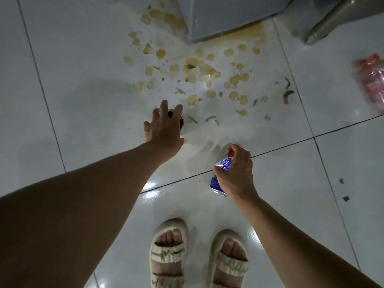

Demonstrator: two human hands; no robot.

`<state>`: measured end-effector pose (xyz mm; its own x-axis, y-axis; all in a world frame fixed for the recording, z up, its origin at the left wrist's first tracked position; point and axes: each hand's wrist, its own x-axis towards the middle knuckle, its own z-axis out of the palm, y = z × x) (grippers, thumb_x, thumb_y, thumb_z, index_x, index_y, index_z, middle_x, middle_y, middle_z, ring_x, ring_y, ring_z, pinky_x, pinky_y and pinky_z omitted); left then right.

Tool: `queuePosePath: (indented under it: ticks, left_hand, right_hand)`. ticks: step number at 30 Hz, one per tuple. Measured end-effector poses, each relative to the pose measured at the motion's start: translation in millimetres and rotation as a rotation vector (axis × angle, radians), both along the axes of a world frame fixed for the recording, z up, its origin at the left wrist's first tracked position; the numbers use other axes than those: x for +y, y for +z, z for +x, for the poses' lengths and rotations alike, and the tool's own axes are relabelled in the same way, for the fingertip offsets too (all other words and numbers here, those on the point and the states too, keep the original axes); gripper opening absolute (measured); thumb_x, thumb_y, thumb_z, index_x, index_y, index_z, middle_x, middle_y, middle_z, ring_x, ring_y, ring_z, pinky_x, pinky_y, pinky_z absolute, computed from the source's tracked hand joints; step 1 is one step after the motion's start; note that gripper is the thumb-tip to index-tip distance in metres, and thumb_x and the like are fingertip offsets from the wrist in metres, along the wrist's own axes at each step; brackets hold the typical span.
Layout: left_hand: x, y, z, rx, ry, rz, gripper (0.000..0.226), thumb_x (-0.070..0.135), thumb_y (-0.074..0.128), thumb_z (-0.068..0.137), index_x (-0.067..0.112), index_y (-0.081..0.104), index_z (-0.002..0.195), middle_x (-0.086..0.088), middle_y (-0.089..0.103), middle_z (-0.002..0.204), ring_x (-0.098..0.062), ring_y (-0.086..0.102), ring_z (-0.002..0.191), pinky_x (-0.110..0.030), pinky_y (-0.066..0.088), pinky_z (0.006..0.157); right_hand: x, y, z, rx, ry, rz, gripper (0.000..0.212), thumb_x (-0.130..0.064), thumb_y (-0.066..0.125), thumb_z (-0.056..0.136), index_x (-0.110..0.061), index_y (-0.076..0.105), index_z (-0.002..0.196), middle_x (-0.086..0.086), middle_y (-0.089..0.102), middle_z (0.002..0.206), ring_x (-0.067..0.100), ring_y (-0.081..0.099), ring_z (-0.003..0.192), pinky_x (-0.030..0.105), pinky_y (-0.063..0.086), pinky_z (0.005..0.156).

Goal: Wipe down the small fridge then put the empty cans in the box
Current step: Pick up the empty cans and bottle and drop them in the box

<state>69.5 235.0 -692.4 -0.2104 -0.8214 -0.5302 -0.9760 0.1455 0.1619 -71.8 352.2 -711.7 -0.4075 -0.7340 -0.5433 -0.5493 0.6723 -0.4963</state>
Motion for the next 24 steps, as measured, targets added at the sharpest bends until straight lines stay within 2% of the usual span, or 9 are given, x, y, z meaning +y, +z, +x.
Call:
queuePosePath:
  ticks: [2,5,6,10,13,16,20,24]
  left_hand:
    - [0.7,-16.5,-0.4,0.001,-0.005,-0.004,0.078,0.025,0.072,0.079,0.026,0.023,0.141,-0.010,0.014,0.149,-0.032,0.029,0.132,-0.051,0.036,0.100]
    - [2.0,-30.6,0.6,0.006,0.005,-0.040,0.071,0.014,0.068,0.082,0.026,0.028,0.139,-0.012,0.025,0.142,-0.033,0.036,0.124,-0.049,0.039,0.094]
    - [2.0,-32.9,0.6,0.004,0.002,-0.064,0.066,0.011,0.066,0.082,0.025,0.031,0.137,-0.012,0.029,0.137,-0.033,0.039,0.120,-0.048,0.041,0.091]
    - [8.3,-29.1,0.1,-0.019,-0.055,-0.107,0.062,0.016,0.068,0.082,0.023,0.035,0.133,-0.014,0.036,0.130,-0.033,0.043,0.114,-0.045,0.044,0.084]
    - [22.4,-20.6,-4.5,0.002,-0.074,-0.081,0.061,0.021,0.068,0.082,0.024,0.035,0.133,-0.012,0.038,0.130,-0.031,0.044,0.114,-0.042,0.044,0.084]
    - [34.1,-13.9,-12.9,0.019,-0.129,-0.058,0.062,0.022,0.067,0.082,0.025,0.034,0.134,-0.009,0.037,0.130,-0.028,0.044,0.114,-0.039,0.044,0.083]
    - [41.2,-12.6,-19.3,0.030,-0.230,-0.072,0.064,0.023,0.068,0.081,0.024,0.034,0.135,-0.009,0.036,0.131,-0.028,0.045,0.112,-0.039,0.045,0.082]
    - [36.5,-15.5,-22.0,0.004,-0.262,-0.086,0.064,0.025,0.068,0.082,0.024,0.033,0.135,-0.011,0.037,0.131,-0.028,0.045,0.114,-0.040,0.046,0.085]
  right_hand:
    - [7.0,-17.2,-1.5,0.029,-0.041,-0.040,0.066,-0.010,0.067,0.074,-0.008,0.040,0.134,0.008,0.043,0.133,0.027,0.040,0.121,0.037,0.036,0.104]
    - [18.3,-36.7,-4.7,0.074,-0.077,-0.089,0.063,-0.015,0.070,0.076,-0.015,0.042,0.132,0.002,0.045,0.133,0.024,0.043,0.120,0.020,0.030,0.096]
    - [21.7,-40.8,-6.0,0.085,-0.083,-0.088,0.063,-0.018,0.071,0.077,-0.016,0.041,0.132,0.002,0.044,0.135,0.023,0.042,0.121,0.017,0.028,0.094]
    - [33.1,-42.1,-10.6,0.100,-0.137,-0.028,0.068,-0.018,0.069,0.078,-0.013,0.036,0.137,0.007,0.040,0.141,0.026,0.037,0.127,0.031,0.035,0.102]
    - [36.1,-37.1,-11.7,0.088,-0.194,0.025,0.073,-0.017,0.068,0.078,-0.013,0.030,0.140,0.008,0.039,0.141,0.025,0.035,0.129,0.032,0.034,0.104]
    - [34.7,-40.7,-14.9,0.093,-0.245,0.110,0.081,-0.027,0.070,0.078,-0.010,0.025,0.143,0.010,0.036,0.145,0.025,0.033,0.133,0.031,0.028,0.108]
    - [31.6,-54.9,-18.8,0.058,-0.366,0.223,0.102,-0.041,0.074,0.076,-0.009,0.009,0.148,0.015,0.028,0.149,0.031,0.029,0.135,0.038,0.033,0.107]
    - [29.6,-69.2,-18.2,0.045,-0.422,0.237,0.105,-0.039,0.074,0.075,-0.009,0.005,0.149,0.016,0.031,0.147,0.032,0.033,0.133,0.041,0.037,0.104]
